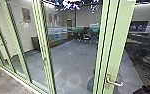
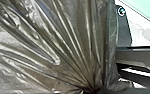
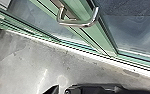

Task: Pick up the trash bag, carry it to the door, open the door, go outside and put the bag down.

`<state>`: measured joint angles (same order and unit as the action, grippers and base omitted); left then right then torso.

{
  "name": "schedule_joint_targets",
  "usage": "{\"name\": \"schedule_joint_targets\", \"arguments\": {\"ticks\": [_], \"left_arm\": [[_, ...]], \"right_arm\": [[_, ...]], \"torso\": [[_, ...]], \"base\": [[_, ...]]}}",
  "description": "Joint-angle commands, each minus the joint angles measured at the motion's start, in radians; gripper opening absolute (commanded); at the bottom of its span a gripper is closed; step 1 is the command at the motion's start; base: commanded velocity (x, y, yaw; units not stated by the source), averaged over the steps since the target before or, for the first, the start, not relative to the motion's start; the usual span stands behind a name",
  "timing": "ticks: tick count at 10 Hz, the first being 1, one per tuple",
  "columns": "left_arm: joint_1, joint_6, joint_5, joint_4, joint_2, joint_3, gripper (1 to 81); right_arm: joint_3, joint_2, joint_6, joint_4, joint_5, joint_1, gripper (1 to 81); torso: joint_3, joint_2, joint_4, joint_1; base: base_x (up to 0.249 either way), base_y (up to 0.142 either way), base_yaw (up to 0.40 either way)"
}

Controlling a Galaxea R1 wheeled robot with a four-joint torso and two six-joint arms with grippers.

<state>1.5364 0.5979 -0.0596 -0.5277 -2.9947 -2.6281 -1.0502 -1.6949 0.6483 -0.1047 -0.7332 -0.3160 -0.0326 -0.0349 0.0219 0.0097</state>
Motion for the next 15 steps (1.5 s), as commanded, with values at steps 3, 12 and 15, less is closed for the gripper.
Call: {"name": "schedule_joint_targets", "arguments": {"ticks": [3, 12, 15], "left_arm": [[-0.040, 0.000, -0.080, -0.012, -0.003, 0.005, 1.0], [-0.040, 0.000, -0.081, -0.020, -0.004, -0.007, 1.0], [-0.040, 0.000, -0.080, -0.022, -0.004, -0.007, 1.0]], "right_arm": [[-0.148, -0.100, 0.120, -0.035, -0.032, 0.120, 81.1], [-0.486, -0.356, 0.260, -0.044, -0.118, 0.172, 81.1], [-0.560, -0.412, 0.297, -0.049, -0.141, 0.179, 81.1]], "torso": [[0.000, 0.000, 0.000, 0.000], [-0.001, 0.001, 0.000, 0.001], [-0.001, 0.001, 0.000, 0.001]], "base": [[0.000, 0.000, 0.000], [0.000, 0.000, 0.000], [0.000, 0.000, 0.000]]}}
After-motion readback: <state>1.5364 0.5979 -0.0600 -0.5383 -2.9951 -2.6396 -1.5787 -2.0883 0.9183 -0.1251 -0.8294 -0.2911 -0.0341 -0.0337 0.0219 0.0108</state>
